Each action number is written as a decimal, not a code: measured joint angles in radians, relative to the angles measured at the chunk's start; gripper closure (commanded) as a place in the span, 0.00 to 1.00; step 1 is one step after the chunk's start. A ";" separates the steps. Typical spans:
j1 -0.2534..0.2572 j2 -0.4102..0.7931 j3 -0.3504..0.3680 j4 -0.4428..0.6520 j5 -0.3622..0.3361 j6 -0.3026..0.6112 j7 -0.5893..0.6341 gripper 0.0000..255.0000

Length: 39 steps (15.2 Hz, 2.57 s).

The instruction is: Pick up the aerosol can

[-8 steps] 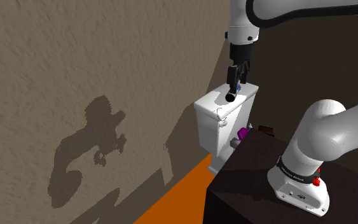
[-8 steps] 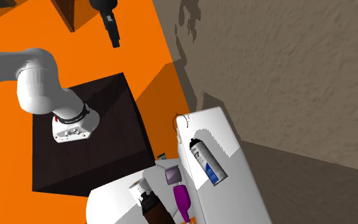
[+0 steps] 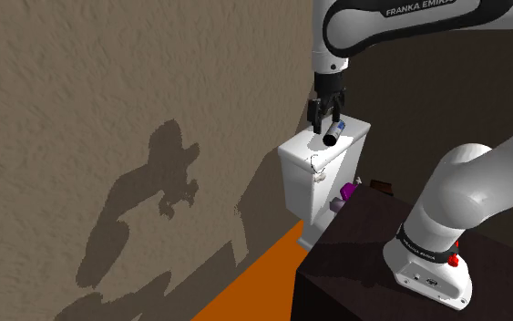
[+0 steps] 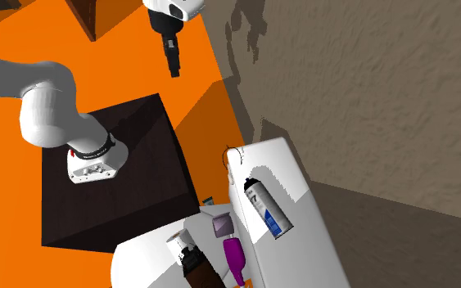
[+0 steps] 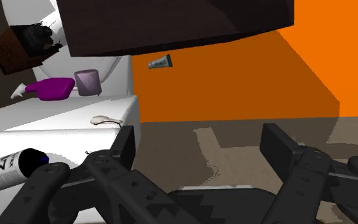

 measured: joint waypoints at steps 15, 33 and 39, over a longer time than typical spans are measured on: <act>-0.175 0.455 -0.081 0.153 -0.090 0.297 0.211 0.00; -0.341 0.945 -0.238 0.492 -0.088 0.451 0.407 0.00; -0.386 1.060 -0.271 0.581 -0.064 0.478 0.442 0.00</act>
